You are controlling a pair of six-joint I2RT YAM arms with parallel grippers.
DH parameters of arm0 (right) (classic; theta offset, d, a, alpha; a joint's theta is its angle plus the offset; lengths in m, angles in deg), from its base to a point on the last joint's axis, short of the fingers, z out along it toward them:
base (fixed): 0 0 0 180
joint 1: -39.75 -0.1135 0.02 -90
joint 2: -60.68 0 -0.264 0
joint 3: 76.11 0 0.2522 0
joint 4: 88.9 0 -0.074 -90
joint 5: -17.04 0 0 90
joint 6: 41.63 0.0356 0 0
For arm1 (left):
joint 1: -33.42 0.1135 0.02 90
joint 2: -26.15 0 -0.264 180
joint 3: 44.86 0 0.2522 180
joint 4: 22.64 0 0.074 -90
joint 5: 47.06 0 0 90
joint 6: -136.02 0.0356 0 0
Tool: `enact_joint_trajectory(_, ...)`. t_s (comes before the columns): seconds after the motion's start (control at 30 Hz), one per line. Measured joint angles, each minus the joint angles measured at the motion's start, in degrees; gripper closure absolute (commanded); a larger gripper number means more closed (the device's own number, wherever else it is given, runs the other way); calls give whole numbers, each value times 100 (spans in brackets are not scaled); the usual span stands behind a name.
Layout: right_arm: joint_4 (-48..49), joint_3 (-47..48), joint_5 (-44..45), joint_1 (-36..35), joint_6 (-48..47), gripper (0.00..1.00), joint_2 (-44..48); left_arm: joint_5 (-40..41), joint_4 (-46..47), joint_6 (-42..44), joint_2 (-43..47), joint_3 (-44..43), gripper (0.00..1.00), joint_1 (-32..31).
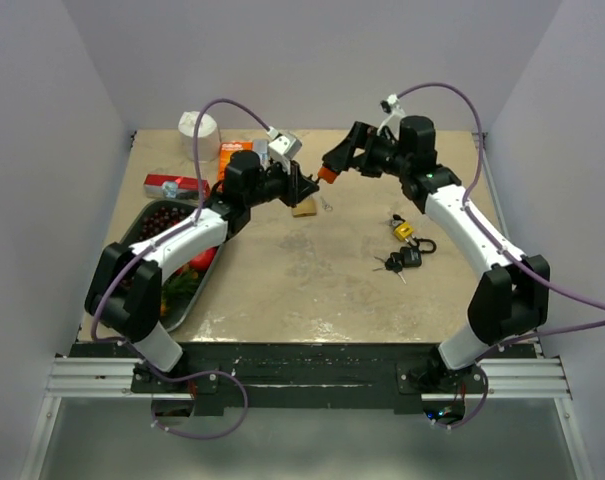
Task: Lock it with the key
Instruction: Pick up the lock from the center of the board.
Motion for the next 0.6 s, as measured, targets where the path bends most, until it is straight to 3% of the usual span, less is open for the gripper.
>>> enact_joint_trajectory(0.2, -723, 597, -837, 761, -1388, 1, 118, -402, -1110, 2780, 704, 0, 100, 269)
enact_joint_trajectory(0.33, -1333, 846, -1707, 955, -2911, 1, 367, -1012, -2168, 4387, 1034, -221, 100, 442)
enact_joint_trajectory(0.47, -1703, 560, -2358, 852, -4610, 1, 977, -1731, -3674, 5045, 619, -1346, 100, 542)
enact_joint_trajectory(0.6, -2304, 501, -2793, 684, -6140, 1, 1399, -2253, -4586, 5160, 278, -2111, 100, 562)
